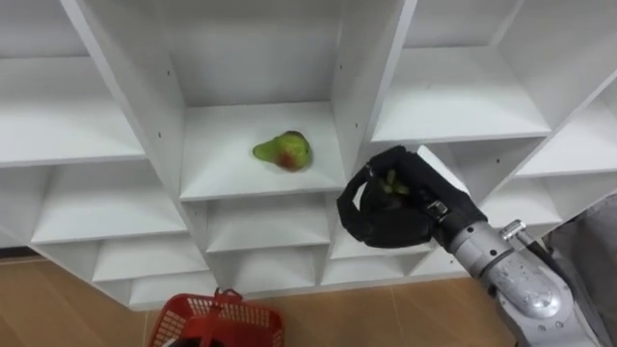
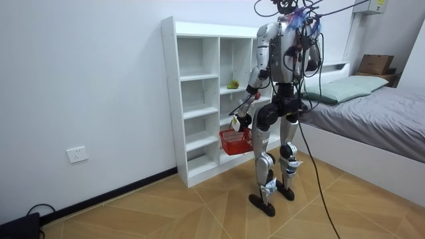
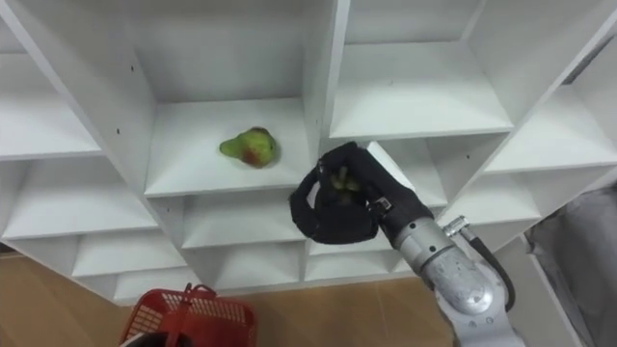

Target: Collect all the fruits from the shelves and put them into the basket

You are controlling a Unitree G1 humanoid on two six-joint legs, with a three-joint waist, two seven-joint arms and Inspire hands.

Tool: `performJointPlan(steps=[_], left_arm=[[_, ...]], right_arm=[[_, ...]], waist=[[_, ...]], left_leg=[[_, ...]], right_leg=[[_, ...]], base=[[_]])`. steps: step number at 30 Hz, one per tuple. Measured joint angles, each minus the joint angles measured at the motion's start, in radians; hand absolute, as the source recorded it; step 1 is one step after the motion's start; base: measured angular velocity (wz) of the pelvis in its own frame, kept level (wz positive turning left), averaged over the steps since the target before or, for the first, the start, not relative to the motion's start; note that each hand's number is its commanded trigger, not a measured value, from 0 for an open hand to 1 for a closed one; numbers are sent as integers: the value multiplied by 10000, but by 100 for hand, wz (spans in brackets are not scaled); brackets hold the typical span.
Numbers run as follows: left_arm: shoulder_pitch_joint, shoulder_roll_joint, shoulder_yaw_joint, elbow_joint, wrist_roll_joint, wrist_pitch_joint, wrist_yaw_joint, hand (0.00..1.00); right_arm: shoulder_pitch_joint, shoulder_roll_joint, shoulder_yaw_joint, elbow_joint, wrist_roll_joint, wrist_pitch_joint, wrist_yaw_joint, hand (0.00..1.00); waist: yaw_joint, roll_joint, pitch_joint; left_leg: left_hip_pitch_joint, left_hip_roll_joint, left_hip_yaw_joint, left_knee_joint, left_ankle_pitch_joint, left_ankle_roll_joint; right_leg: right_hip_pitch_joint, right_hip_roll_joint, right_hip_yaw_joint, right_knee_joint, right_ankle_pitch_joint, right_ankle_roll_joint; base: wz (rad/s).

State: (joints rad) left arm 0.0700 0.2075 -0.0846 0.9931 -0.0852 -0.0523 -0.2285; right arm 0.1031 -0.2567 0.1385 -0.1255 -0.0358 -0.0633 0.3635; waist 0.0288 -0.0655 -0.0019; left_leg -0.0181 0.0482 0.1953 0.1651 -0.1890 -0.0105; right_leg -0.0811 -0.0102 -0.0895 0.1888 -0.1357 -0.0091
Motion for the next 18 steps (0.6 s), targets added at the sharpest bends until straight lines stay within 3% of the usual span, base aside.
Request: performJointPlan(steps=[11,18], left_arm=[[-544,-1,-865,-47,8,-153,-42,100],[-735,9,-1075,-127,10,-192,-74,100]], right_arm=[[-72,-7,1012,256,-30,-10,83,100],[-183,37,1246,950,8,-7,81,100]], waist=[[33,245,114],[27,266,128]], left_leg=[[-435,9,-70,188,7,11],[-1053,7,-222,536,23,38]], right_leg=[[-434,-23,-45,184,35,-16],[-879,-93,-250,367,51,-40]], base=[[1],[6]])
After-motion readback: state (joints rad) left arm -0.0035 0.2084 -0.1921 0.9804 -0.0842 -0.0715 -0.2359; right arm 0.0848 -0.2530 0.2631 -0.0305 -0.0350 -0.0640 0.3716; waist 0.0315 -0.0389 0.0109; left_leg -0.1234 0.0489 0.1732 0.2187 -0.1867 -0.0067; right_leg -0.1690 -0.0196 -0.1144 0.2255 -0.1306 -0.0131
